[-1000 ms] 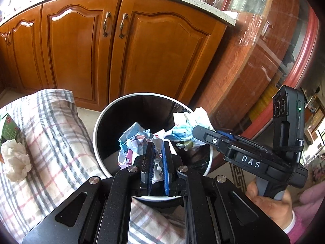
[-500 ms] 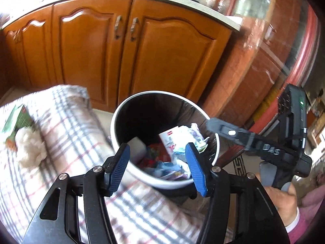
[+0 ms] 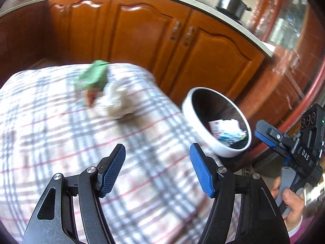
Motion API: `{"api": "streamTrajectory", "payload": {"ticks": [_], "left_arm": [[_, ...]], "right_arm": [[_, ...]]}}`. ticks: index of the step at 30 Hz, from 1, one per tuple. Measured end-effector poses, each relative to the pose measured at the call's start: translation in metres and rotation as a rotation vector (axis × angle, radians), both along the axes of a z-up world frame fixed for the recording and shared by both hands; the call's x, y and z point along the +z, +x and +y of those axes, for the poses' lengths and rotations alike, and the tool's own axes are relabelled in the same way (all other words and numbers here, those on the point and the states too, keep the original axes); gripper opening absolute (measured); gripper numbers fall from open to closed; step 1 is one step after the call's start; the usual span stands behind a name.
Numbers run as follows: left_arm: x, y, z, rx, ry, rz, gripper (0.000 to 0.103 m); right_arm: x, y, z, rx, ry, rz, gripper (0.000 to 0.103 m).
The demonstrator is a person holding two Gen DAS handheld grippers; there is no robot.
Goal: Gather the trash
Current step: 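Grasp the green juice carton with the left tool while the right tool grasps the white tissue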
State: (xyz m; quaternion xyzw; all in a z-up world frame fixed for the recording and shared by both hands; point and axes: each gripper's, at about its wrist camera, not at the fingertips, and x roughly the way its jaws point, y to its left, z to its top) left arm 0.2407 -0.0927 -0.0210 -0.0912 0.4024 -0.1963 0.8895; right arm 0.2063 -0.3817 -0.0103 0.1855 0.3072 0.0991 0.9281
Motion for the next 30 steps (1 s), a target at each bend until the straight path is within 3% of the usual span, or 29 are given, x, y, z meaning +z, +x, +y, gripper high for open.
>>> {"api": "streamTrajectory", "payload": {"ticks": [17,25,30], "left_arm": [[-0.004,0.004,0.089,0.144,0.021,0.000,0.067],[-0.012,0.014,0.110,0.184,0.033,0.016,0.067],[-0.017,0.024,0.113,0.194,0.044,0.022,0.067]], "right_arm": [[-0.017,0.026,0.108,0.190,-0.077,0.043,0.094],[-0.030,0.062,0.141,0.256,-0.044,0.083,0.076],[-0.033,0.089,0.158,0.269,-0.026,0.096,0.075]]}}
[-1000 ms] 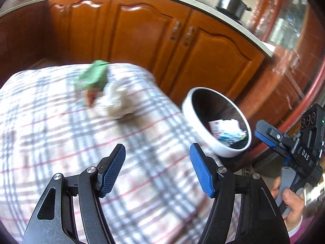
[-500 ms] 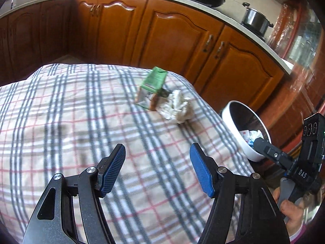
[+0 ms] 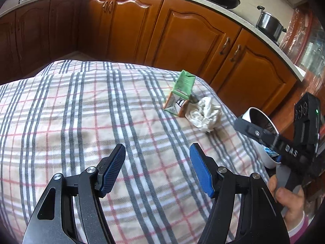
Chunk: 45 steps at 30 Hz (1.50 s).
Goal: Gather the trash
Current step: 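Grasp the green juice carton with the left tool while the right tool grasps the white tissue, then carry the green carton and white tissue toward the bin with both tools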
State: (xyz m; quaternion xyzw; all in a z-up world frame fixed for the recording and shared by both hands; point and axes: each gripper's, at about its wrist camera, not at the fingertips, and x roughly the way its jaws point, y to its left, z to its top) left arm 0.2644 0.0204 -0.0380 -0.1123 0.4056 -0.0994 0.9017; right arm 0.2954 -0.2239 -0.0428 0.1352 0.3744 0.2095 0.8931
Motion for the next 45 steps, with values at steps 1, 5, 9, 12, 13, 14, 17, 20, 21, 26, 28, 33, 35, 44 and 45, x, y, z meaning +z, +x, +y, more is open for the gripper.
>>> {"api": "streamTrajectory", "payload": {"ticks": [1,5,9,12,13,14,17,20,21,26,28,33,35,44,45], "left_arm": [[-0.001,0.002,0.000,0.002,0.002,0.001,0.067],[-0.003,0.011,-0.002,-0.001,0.002,0.003,0.067],[0.000,0.023,-0.012,-0.019,0.020,-0.016,0.067],[0.001,0.038,-0.024,-0.035,0.041,-0.028,0.067],[0.001,0.044,-0.027,-0.038,0.045,-0.028,0.068],[0.001,0.050,-0.031,-0.044,0.049,-0.030,0.068],[-0.002,0.069,-0.045,-0.049,0.093,-0.040,0.070],[-0.005,0.087,-0.056,-0.051,0.126,-0.057,0.070],[-0.006,0.092,-0.058,-0.045,0.138,-0.060,0.070],[-0.012,0.107,-0.067,-0.082,0.141,-0.030,0.029],[-0.011,0.101,-0.069,-0.077,0.158,-0.036,0.029],[0.002,0.056,-0.059,-0.087,0.146,-0.047,0.029],[0.005,0.030,-0.050,-0.081,0.143,-0.045,0.029],[-0.012,-0.042,-0.029,-0.031,0.138,-0.019,0.030],[-0.014,-0.043,-0.028,-0.032,0.129,-0.011,0.030]], "right_arm": [[0.001,0.003,0.002,0.002,-0.001,0.000,0.075],[-0.007,0.025,0.013,0.011,-0.011,0.018,0.070],[-0.015,0.036,0.018,0.025,-0.021,0.048,0.031],[-0.014,0.031,0.017,0.023,-0.037,0.033,0.016],[-0.012,0.028,0.014,0.017,-0.041,0.029,0.003],[-0.010,0.025,0.011,0.014,-0.037,0.027,0.004],[-0.005,0.015,0.001,-0.001,-0.027,0.018,0.004],[-0.001,0.006,-0.006,-0.003,-0.032,0.013,0.003],[-0.001,0.004,-0.007,-0.002,-0.032,0.013,0.003],[0.000,-0.010,-0.014,-0.002,-0.021,0.012,0.003],[0.000,-0.013,-0.014,-0.003,-0.023,0.011,0.003],[-0.001,-0.026,-0.017,-0.007,-0.020,0.006,0.003],[-0.001,-0.035,-0.016,0.000,-0.029,0.001,0.003],[-0.015,-0.052,-0.006,0.024,-0.055,0.018,0.015],[-0.014,-0.052,-0.006,0.022,-0.050,0.019,0.030]]}}
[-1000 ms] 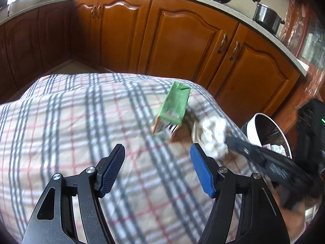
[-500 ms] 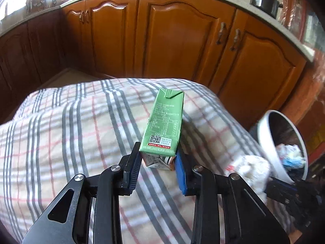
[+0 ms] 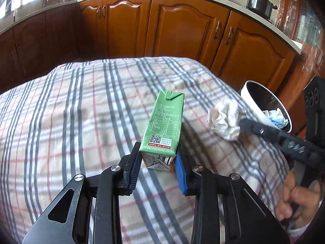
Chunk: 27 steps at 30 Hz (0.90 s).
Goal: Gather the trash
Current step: 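Carry the green carton and white tissue toward the bin with both tools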
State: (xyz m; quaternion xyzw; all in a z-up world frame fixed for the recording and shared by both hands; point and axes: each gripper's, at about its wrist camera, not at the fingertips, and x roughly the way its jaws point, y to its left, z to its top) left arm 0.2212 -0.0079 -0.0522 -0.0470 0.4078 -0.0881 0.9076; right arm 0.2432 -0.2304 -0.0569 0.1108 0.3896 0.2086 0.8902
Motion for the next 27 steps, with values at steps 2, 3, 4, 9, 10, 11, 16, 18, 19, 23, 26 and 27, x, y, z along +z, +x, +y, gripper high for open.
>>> {"api": "streamTrajectory", "payload": {"ticks": [2,3,4,9,10,11,16,18,19,23,26,27], "left_arm": [[-0.001,-0.001,0.003,0.010,-0.018,0.008,0.031],[0.000,-0.001,0.004,0.015,-0.022,0.007,0.037],[0.001,-0.001,0.004,0.019,-0.027,0.002,0.045],[0.005,0.004,-0.003,0.025,-0.024,-0.022,0.055],[0.005,0.006,-0.006,0.020,-0.021,-0.027,0.055],[0.004,0.006,-0.007,0.019,-0.016,-0.029,0.055],[-0.005,0.013,-0.017,-0.004,-0.003,0.004,0.029],[-0.001,0.008,-0.020,-0.008,-0.006,-0.011,0.029],[0.002,0.005,-0.022,-0.014,-0.010,-0.019,0.029],[0.012,-0.008,-0.035,-0.043,-0.014,-0.042,0.029],[0.018,-0.019,-0.045,-0.066,-0.015,-0.052,0.029],[0.019,-0.021,-0.049,-0.074,-0.013,-0.055,0.029]], "right_arm": [[0.004,-0.002,-0.002,-0.001,0.022,-0.010,0.055],[0.007,-0.003,-0.003,-0.004,0.025,-0.020,0.060],[0.009,-0.005,-0.002,-0.006,0.023,-0.033,0.061],[0.008,0.006,0.007,-0.009,-0.019,-0.033,0.060],[0.004,0.012,0.009,-0.015,-0.036,-0.021,0.060],[0.001,0.016,0.010,-0.020,-0.046,-0.007,0.059],[-0.003,0.014,0.007,-0.018,-0.035,0.007,0.030],[0.002,0.007,0.005,-0.015,-0.031,-0.005,0.008],[0.005,0.003,0.004,-0.016,-0.028,-0.007,0.007],[0.015,-0.014,-0.008,-0.025,-0.007,-0.026,0.006],[0.024,-0.028,-0.018,-0.031,0.004,-0.047,0.006],[0.026,-0.033,-0.021,-0.034,0.007,-0.053,0.005]]}}
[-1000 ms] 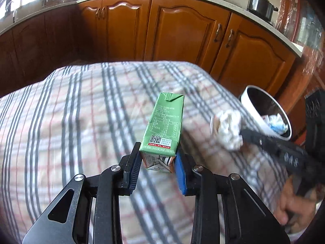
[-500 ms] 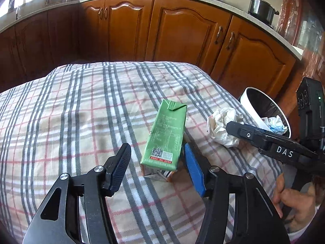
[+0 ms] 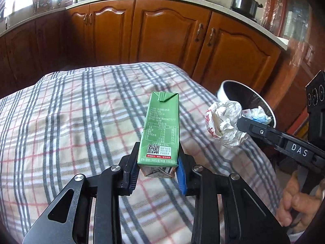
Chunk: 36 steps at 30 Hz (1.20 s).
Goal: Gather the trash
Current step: 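Carry the green carton and white tissue toward the bin with both tools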
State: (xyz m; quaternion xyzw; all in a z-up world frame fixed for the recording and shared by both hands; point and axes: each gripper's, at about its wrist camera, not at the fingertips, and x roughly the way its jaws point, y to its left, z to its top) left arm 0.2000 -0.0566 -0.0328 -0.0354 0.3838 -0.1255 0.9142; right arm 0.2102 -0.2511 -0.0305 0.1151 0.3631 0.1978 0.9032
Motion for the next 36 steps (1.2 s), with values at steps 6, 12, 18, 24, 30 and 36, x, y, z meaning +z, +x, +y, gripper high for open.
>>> {"api": "streamTrajectory", "payload": {"ticks": [6,12,18,24,30,36], "left_arm": [[0.010,-0.013,-0.027,-0.051,0.024,-0.021,0.029],[0.017,-0.020,-0.052,-0.094,0.037,-0.032,0.029],[0.026,-0.021,-0.072,-0.129,0.048,-0.048,0.029],[0.034,-0.020,-0.092,-0.164,0.060,-0.064,0.029],[0.039,-0.017,-0.110,-0.188,0.065,-0.076,0.029],[0.041,-0.014,-0.122,-0.209,0.070,-0.080,0.029]], "right_arm": [[0.013,-0.022,-0.026,-0.041,0.020,-0.029,0.005],[0.022,-0.035,-0.053,-0.096,0.033,-0.052,0.005],[0.028,-0.045,-0.074,-0.133,0.038,-0.074,0.005],[0.029,-0.050,-0.094,-0.167,0.044,-0.085,0.005],[0.029,-0.052,-0.111,-0.199,0.044,-0.092,0.005],[0.030,-0.052,-0.127,-0.227,0.050,-0.098,0.005]]}}
